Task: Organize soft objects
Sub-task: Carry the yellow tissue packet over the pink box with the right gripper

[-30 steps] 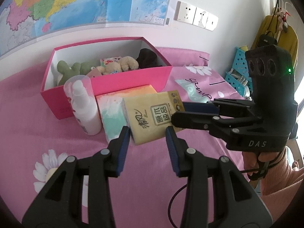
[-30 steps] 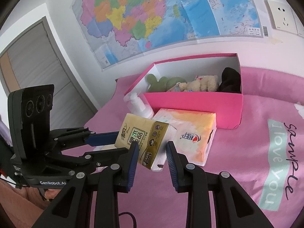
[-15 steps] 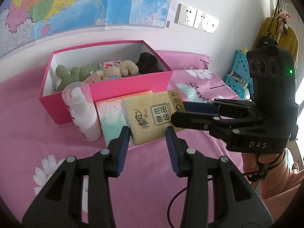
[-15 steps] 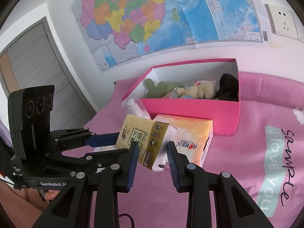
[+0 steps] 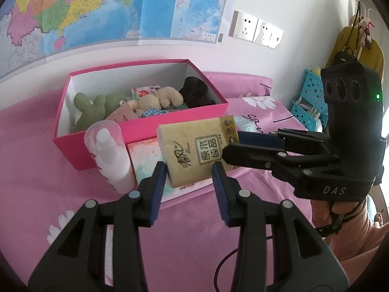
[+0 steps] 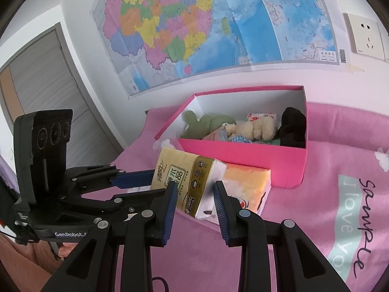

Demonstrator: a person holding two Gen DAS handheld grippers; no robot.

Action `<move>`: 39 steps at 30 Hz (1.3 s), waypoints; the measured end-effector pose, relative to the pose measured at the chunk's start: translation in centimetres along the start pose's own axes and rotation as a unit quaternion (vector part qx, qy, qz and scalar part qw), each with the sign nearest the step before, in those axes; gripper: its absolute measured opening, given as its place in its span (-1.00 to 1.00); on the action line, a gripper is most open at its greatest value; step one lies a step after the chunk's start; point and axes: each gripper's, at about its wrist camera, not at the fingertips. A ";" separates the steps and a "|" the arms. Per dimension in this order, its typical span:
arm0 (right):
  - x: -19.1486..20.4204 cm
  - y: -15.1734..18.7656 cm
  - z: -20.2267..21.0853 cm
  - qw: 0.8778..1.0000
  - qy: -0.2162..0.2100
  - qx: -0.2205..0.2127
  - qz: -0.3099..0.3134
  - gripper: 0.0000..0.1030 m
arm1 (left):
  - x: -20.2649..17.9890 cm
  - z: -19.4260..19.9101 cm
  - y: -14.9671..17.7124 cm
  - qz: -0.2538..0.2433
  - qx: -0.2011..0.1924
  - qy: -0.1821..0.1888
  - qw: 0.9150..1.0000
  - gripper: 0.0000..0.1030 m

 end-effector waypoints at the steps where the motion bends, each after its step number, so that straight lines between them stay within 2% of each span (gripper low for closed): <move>1: 0.0 -0.1 0.0 1.000 0.000 -0.002 0.001 -0.39 | 0.0 0.0 -0.1 0.000 -0.001 -0.001 1.000 -0.20; 39: -1.3 -2.9 -0.4 1.000 0.011 -0.020 -0.002 -0.39 | 0.7 -1.3 -3.8 -0.006 -0.007 -0.020 1.000 -0.20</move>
Point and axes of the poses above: each gripper's, at about its wrist camera, not at the fingertips, and z roughly against the way its jaws point, x to its left, y to its underside, and after that the axes turned 9 degrees about x, right-handed
